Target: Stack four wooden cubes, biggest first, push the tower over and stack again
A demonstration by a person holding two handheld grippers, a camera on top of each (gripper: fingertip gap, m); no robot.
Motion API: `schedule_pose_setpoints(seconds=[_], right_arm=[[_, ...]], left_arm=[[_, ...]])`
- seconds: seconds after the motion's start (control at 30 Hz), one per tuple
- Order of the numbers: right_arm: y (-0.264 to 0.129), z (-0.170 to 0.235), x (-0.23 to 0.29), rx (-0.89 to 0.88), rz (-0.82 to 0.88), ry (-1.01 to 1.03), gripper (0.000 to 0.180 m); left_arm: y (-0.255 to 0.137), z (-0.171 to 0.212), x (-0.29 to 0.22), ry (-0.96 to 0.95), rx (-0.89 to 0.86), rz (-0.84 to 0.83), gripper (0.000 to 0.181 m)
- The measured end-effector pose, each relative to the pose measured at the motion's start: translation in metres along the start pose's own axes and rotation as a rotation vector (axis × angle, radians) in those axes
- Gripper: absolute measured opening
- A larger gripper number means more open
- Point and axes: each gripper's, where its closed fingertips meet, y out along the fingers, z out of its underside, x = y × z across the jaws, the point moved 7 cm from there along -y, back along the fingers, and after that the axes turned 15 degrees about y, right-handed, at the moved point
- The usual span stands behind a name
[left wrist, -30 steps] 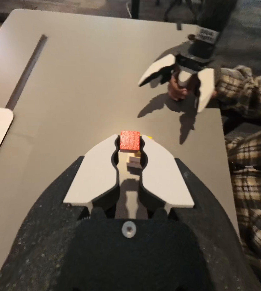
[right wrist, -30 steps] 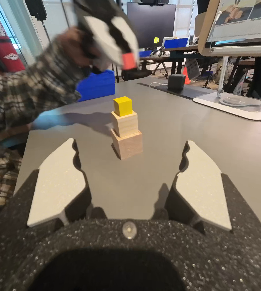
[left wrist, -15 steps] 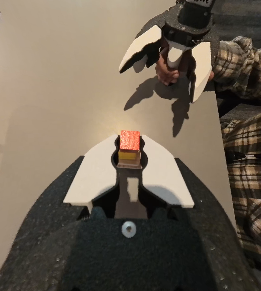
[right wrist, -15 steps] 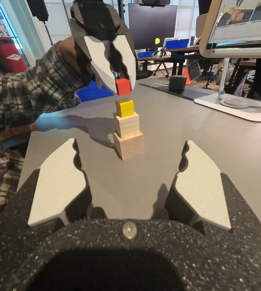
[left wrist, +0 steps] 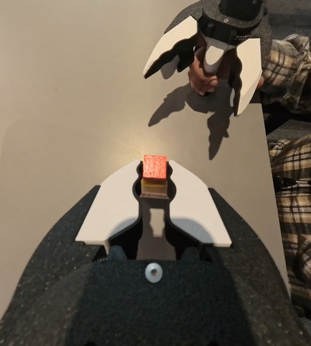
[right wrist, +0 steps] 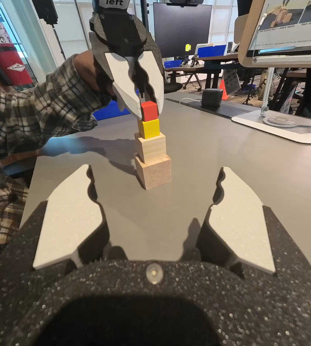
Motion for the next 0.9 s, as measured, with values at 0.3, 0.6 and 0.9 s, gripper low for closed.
schedule_pose_setpoints(seconds=[0.3, 0.6, 0.9], right_arm=[[0.000, 0.000, 0.000, 0.000, -0.001, 0.002, 0.121], [0.001, 0.000, 0.000, -0.001, 0.003, 0.002, 0.122], [-0.002, -0.002, -0.001, -0.004, 0.017, 0.004, 0.125]], left_arm=[[0.000, 0.000, -0.001, 0.000, -0.009, 0.004, 0.023], [0.001, 0.001, -0.001, 0.002, -0.005, -0.009, 0.031], [-0.051, 0.006, -0.002, -0.059, -0.220, -0.057, 0.069]])
